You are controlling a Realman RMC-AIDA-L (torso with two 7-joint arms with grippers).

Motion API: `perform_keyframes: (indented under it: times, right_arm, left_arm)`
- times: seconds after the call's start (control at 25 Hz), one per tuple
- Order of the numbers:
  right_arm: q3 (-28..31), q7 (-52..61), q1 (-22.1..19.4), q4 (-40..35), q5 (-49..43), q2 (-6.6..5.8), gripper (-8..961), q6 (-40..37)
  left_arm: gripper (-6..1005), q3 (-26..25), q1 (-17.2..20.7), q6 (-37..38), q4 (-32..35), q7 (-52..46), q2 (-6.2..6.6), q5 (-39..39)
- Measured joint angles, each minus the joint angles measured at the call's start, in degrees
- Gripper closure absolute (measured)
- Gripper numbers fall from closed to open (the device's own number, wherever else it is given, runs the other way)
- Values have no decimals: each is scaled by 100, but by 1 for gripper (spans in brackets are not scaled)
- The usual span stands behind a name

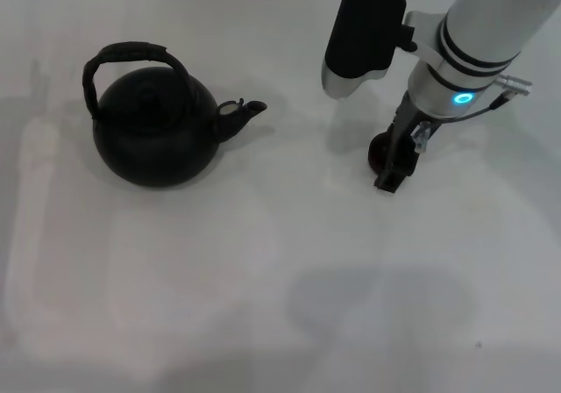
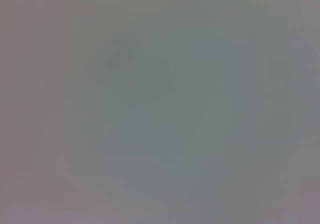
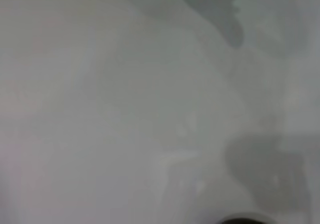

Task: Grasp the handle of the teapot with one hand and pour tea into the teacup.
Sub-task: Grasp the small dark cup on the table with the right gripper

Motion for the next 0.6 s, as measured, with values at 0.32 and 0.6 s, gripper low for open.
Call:
perform_keyframes:
  times: [0.32, 0.6]
  right_arm:
    - [26, 12, -37, -113, -3, -19, 171, 159]
    - [111, 12, 30, -411, -135, -16, 215, 386]
  left_arm:
    - [318, -2, 0, 0, 5, 0, 0, 0]
    - [318, -4, 17, 0, 5, 0, 8, 0]
